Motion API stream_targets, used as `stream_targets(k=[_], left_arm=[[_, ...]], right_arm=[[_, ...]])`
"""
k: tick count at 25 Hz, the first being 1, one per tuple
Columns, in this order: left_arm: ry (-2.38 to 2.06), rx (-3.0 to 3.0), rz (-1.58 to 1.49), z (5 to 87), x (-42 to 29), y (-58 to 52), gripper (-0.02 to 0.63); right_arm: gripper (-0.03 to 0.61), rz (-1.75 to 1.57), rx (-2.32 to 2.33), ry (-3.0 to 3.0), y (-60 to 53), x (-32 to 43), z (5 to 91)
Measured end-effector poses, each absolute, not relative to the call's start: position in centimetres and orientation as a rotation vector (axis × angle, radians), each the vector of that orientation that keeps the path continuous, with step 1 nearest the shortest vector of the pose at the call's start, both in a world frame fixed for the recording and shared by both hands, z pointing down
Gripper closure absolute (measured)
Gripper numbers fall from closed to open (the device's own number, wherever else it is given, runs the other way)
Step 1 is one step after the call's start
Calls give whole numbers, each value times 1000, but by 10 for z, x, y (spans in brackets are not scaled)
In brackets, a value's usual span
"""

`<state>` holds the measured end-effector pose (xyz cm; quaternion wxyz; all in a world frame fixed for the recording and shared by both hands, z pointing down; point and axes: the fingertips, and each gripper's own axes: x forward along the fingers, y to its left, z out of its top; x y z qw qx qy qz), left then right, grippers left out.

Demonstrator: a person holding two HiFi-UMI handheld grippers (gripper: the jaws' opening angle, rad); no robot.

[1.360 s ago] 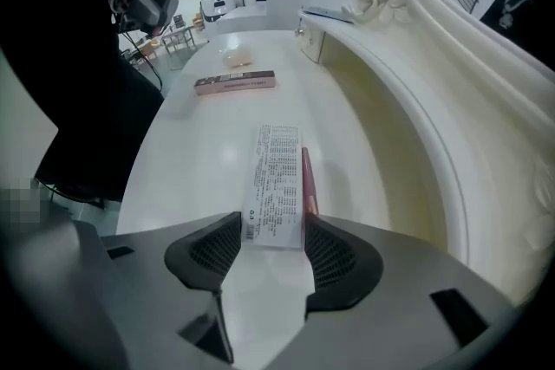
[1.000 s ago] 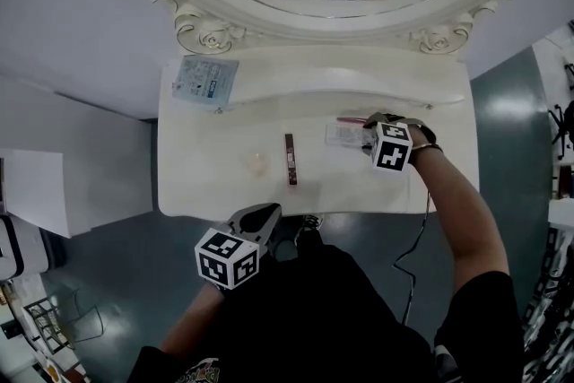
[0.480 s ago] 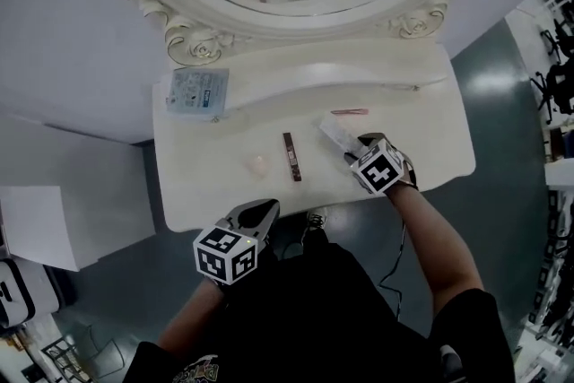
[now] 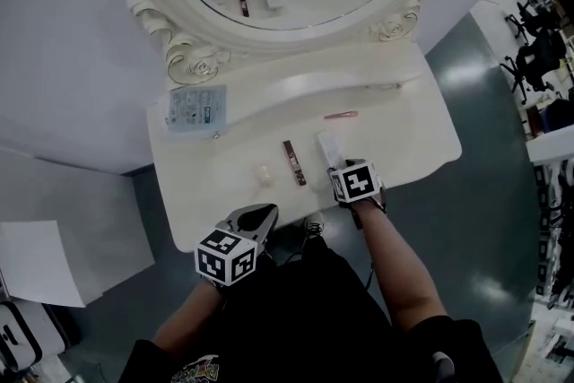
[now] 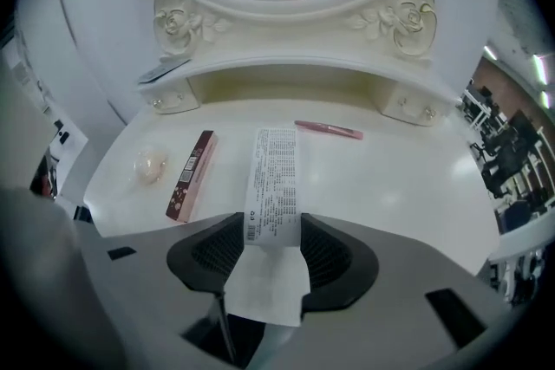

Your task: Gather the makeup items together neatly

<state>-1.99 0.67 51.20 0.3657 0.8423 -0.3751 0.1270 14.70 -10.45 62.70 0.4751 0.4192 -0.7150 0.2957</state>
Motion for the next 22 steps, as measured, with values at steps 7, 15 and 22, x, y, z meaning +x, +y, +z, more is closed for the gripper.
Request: stream_targets(k=[7, 15, 22], left_arm=[[-932, 2185, 332, 515, -52, 14, 604], [-924, 2216, 353, 514, -78, 17, 604], [-933, 2193, 349, 519, -91, 20, 604]], right_arm=[[357, 764, 1097, -1694, -98, 131, 631], [357, 747, 1102, -1657, -100, 122, 636], [357, 705, 1069, -1669, -107, 113, 639]])
